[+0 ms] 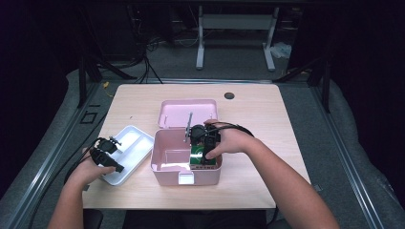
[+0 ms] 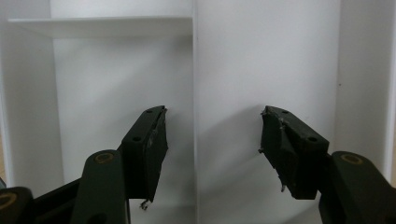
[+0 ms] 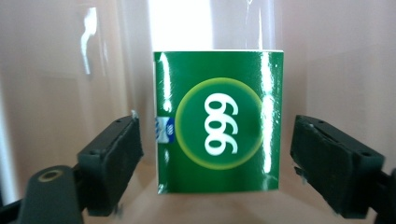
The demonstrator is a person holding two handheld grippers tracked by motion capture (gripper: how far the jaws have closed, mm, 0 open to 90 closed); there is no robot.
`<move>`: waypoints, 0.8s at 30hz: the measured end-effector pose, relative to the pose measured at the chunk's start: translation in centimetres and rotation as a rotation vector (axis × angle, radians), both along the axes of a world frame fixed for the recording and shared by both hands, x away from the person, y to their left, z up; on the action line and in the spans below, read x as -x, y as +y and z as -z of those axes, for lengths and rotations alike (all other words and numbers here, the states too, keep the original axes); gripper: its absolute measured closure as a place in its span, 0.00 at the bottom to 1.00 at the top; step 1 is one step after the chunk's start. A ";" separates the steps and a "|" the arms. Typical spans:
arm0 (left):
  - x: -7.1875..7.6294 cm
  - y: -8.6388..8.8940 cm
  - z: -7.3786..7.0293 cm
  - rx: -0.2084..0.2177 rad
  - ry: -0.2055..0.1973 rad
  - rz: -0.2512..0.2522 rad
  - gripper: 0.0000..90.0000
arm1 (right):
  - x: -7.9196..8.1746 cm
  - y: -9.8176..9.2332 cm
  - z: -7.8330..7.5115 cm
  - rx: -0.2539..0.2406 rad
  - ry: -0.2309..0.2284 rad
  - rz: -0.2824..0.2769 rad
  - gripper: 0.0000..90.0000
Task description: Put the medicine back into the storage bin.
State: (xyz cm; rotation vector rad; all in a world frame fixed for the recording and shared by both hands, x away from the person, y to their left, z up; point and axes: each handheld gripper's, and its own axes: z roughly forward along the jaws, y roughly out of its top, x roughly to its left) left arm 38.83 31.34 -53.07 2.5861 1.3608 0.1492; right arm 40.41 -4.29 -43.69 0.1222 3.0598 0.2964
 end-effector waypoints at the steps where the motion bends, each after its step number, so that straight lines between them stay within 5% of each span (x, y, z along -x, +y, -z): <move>1: 0.0 0.0 0.0 0.000 0.000 0.000 0.45 | 0.1 -0.1 -0.3 0.001 -0.004 -0.001 0.20; 6: 0.0 0.0 0.0 0.001 -0.001 0.001 0.45 | 0.6 -0.8 -2.1 -0.005 -0.020 -0.010 0.22; 14: 0.0 0.0 0.0 0.002 -0.002 -0.002 0.45 | 0.9 -4.6 -4.8 -0.026 -0.067 0.054 0.27; 24: 0.0 0.0 0.0 0.001 0.001 -0.001 0.45 | 0.9 -9.2 -4.8 -0.035 -0.095 0.156 0.28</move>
